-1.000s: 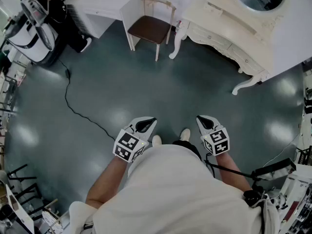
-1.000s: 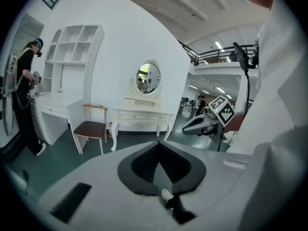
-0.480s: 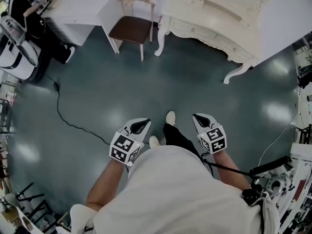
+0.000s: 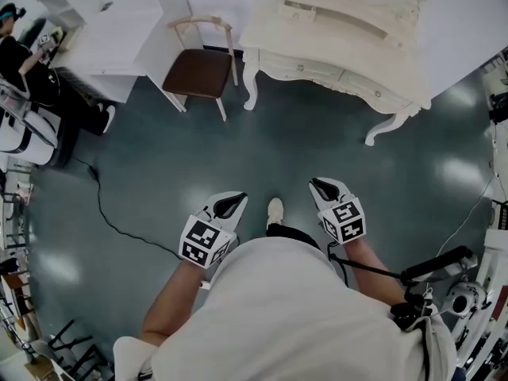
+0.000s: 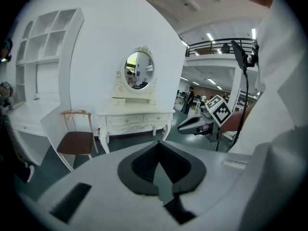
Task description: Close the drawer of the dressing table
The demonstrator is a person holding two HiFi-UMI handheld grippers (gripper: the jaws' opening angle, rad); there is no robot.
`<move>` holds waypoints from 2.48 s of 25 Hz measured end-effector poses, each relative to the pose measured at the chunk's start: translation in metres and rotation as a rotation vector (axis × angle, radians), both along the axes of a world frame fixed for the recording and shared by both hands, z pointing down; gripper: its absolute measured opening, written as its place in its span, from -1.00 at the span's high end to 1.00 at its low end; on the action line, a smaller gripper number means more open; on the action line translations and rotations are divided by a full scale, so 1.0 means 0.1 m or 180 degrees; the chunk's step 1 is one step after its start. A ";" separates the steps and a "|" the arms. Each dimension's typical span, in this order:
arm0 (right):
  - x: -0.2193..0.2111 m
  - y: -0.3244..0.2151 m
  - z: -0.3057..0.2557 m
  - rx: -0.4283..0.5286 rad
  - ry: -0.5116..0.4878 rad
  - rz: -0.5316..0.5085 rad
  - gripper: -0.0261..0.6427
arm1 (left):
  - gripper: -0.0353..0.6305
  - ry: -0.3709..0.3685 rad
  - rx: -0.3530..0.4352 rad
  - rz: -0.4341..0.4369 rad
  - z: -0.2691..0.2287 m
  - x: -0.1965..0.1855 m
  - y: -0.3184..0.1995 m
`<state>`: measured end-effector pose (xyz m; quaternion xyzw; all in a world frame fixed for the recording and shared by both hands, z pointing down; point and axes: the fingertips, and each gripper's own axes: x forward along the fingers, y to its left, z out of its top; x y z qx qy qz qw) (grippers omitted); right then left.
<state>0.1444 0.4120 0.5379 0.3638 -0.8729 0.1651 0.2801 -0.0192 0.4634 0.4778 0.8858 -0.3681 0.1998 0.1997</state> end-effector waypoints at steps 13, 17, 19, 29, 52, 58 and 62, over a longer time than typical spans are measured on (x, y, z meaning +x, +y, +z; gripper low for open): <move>-0.04 -1.57 0.11 -0.0023 -0.0005 -0.0059 0.91 | 0.88 0.0085 0.0038 -0.0124 -0.09 0.08 -1.58; -0.25 -2.09 0.15 -0.0027 -0.0011 0.0038 0.92 | 0.88 0.0103 0.0040 -0.0021 0.00 -0.15 -2.14; -0.37 -2.38 0.12 -0.0056 -0.0004 0.0127 0.92 | 0.88 0.0122 0.0028 0.0071 -0.01 -0.28 -2.45; -0.88 -3.82 -0.04 -0.0004 -0.0023 0.0673 0.91 | 0.88 0.0126 0.0151 0.0531 -0.29 -0.93 -3.78; -0.21 -6.84 0.53 -0.0160 -0.0295 0.1352 0.72 | 0.88 -0.0025 -0.0062 0.0209 -0.35 -0.75 -5.84; -0.11 -7.34 0.77 -0.0280 -0.0359 0.1357 0.68 | 0.88 -0.0115 -0.0076 0.0024 -0.39 -0.67 -6.16; -0.09 -7.56 0.93 -0.0332 -0.0383 0.1364 0.65 | 0.88 -0.0175 -0.0093 -0.0099 -0.39 -0.68 -6.27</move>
